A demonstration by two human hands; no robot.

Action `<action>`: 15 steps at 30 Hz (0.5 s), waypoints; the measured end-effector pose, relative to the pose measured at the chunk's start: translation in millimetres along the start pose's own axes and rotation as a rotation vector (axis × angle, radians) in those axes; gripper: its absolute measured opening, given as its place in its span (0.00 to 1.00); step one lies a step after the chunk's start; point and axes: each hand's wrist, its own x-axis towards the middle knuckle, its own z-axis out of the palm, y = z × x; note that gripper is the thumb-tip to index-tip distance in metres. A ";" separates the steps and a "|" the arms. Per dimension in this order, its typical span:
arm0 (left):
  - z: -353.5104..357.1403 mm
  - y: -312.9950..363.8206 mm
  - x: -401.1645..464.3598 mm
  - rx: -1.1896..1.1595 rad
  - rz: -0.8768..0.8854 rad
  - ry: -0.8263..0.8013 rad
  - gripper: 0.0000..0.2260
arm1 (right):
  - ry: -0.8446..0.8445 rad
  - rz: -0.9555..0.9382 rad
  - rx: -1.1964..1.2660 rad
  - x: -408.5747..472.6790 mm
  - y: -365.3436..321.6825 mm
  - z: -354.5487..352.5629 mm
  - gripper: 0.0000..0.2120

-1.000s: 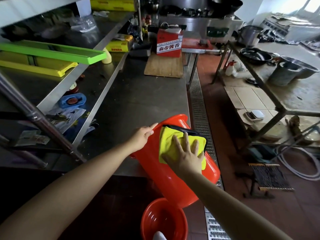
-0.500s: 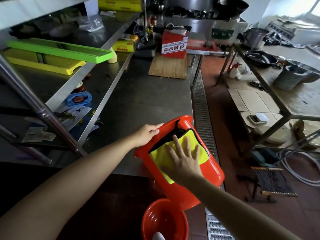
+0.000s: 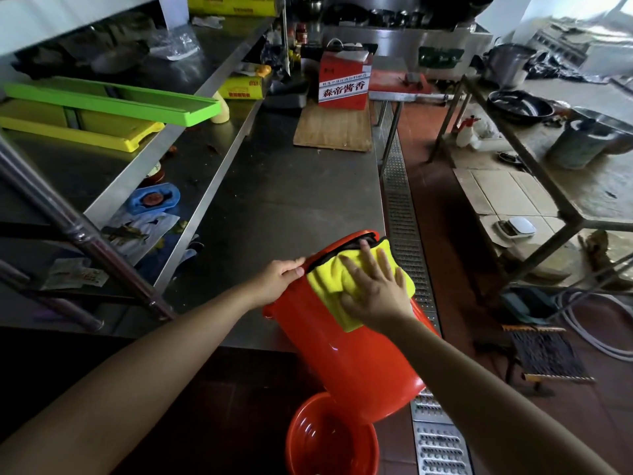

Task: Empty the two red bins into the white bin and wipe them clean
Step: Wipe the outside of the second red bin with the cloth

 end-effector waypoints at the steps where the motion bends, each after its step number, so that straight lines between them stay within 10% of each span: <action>1: 0.8 -0.1 -0.6 0.004 0.001 0.020 0.20 | -0.001 0.038 0.042 1.7 -0.1 -0.3 0.39; 15: 1.1 -8.3 -14.5 0.012 0.004 0.013 0.19 | 0.015 0.029 0.199 6.6 24.2 1.0 0.42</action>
